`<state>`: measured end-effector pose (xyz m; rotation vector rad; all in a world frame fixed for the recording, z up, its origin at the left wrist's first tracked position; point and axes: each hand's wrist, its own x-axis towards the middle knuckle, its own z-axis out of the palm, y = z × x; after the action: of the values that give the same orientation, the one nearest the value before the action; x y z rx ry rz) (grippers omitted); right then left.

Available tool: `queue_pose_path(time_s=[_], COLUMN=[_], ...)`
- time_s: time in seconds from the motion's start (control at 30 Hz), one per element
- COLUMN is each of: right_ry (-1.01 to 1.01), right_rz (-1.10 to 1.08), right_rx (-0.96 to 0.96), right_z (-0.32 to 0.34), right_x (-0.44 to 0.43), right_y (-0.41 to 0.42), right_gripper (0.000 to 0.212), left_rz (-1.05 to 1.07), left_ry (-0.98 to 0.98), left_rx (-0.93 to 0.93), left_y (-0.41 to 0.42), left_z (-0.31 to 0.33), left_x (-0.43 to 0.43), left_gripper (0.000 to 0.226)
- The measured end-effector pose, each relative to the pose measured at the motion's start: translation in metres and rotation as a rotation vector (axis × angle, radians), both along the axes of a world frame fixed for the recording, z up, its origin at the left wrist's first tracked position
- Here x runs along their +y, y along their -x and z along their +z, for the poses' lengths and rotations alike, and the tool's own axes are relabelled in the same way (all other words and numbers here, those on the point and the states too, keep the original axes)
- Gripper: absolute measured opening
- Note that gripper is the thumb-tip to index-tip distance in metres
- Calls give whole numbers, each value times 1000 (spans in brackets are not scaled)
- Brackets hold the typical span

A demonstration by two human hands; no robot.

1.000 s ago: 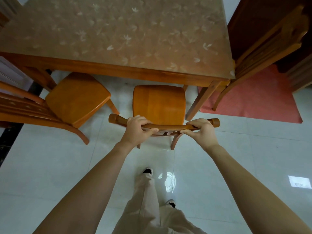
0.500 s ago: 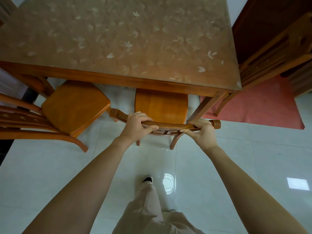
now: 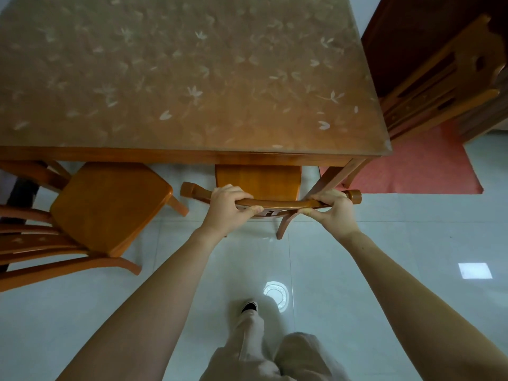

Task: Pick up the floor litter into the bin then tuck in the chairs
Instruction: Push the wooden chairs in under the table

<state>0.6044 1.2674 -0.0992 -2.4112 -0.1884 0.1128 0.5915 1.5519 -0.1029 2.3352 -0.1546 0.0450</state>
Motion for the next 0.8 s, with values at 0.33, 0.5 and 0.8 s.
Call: queue_pose_path(time_s=[0.33,0.5,0.8], right_ry=[-22,-34,-36], right_rz=[-9,4,22], right_rx=[-25,-24,20], right_z=[3,0,0], right_x=[-1,-3,-13], right_y=[-44,-54,-77], right_gripper=[50,47,63], left_rz=[14,31,59], left_ry=[-13,-18,-15], left_rx=[-12,-5,46], left_y=[-42,-48,-61], left_z=[2,1,9], left_x=[-5,-8,-19], left_gripper=[46,46,47])
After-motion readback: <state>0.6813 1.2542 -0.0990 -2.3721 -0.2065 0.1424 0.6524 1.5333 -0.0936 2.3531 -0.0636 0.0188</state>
